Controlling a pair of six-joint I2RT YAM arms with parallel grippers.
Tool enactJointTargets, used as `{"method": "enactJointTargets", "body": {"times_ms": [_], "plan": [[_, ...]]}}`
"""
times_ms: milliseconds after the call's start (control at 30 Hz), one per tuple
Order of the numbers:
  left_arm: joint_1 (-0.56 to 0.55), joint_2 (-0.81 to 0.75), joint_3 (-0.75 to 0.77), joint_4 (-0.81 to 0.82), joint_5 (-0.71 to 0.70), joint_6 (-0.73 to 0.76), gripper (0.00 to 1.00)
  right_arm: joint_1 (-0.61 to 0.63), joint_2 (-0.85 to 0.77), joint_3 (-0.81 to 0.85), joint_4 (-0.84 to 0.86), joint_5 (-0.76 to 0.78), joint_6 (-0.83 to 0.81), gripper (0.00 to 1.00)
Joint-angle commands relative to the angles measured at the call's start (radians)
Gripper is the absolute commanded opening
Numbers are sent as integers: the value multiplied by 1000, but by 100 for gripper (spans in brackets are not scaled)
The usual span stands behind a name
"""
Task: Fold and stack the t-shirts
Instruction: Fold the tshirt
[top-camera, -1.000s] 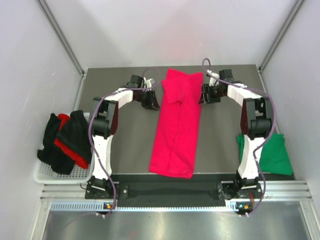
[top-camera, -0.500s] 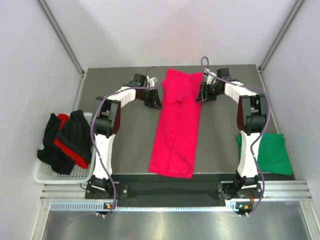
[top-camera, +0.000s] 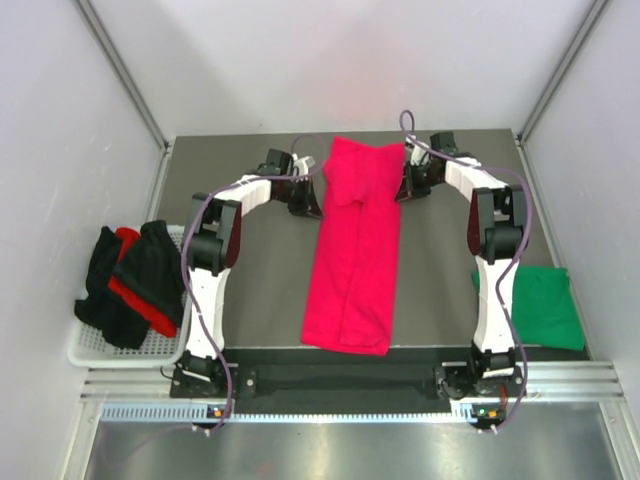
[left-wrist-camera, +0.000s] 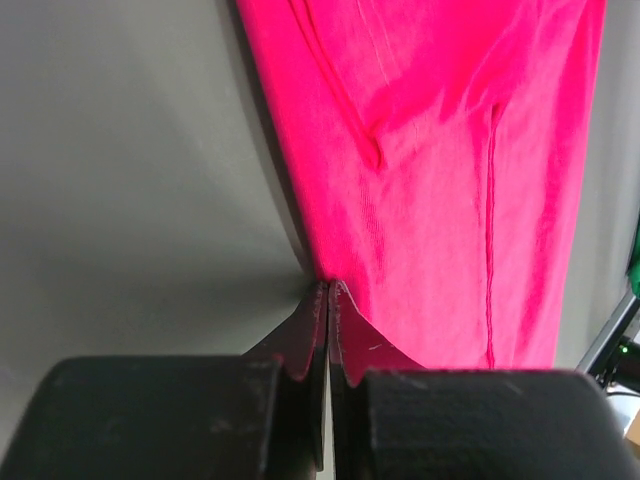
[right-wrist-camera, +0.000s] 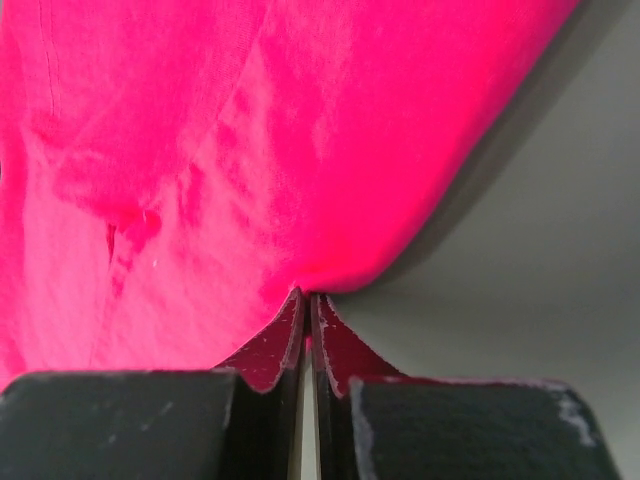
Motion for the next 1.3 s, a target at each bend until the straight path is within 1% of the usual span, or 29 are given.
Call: {"method": "enactJointTargets", "body": {"times_ms": [0,100,367,433,467,533,567,633,667,700,733,767,800,833,867,900,933,967,1000,1033,1067,1100,1133,1167,1200,1233,1267], "plan": [[-2,-74,-54,5,-5,14,3,-2,65,105,-18,48,-23,0],[-2,-95,-54,-12,-33,22,17,-2,89,158,-32,57,-24,1],[-2,-144,-68,-13,-53,28,21,-2,123,246,-52,85,-27,2],[-3,-158,-83,-12,-62,25,24,-3,132,266,-54,77,-27,4],[-2,-176,-91,-10,-68,25,26,-5,142,289,-52,69,-29,6],[-3,-204,-129,-4,-89,26,26,-3,145,301,-45,69,-24,10],[-2,-245,-147,16,-96,25,27,-3,140,306,-43,65,-26,10],[-3,-291,-204,34,-108,22,29,0,129,298,-44,65,-30,15],[-3,-345,-220,30,-137,25,36,-2,94,281,-43,65,-30,29],[-3,-374,-238,22,-154,22,50,-2,67,255,-40,62,-33,36],[0,-438,-273,20,-169,23,54,-2,30,179,-26,59,-33,40],[-2,-469,-289,14,-189,26,59,-3,-54,138,-17,36,-36,40],[0,-501,-305,2,-198,23,66,-5,-102,93,-5,26,-30,41],[1,-562,-336,-1,-208,14,68,-7,-152,-11,6,22,-15,41],[1,-592,-356,0,-221,-13,69,-8,-268,-83,32,-1,8,44],[1,-622,-403,11,-224,-32,69,-10,-327,-155,93,-20,75,46],[0,-674,-430,19,-229,-53,68,-10,-382,-290,113,-35,101,47],[1,-695,-459,23,-228,-108,67,-11,-482,-361,133,-65,129,47],[0,-715,-515,28,-212,-136,66,-13,-525,-430,171,-87,178,47],[0,-745,-546,45,-188,-162,64,-14,-557,-535,166,-119,194,46],[1,-761,-581,57,-153,-209,64,-14,-605,-582,149,-168,206,43],[0,-779,-667,86,-92,-237,65,-17,-631,-637,152,-190,220,43],[1,-814,-713,147,-70,-269,66,-20,-672,-774,181,-202,235,43],[1,-833,-758,174,-56,-332,66,-20,-762,-835,208,-172,258,47],[0,-847,-834,190,-42,-357,66,-22,-801,-886,215,-162,266,49],[0,-868,-867,207,-33,-372,65,-20,-834,-970,222,-162,276,50],[1,-877,-893,229,-30,-379,64,-20,-896,-1010,230,-146,302,52]]}}
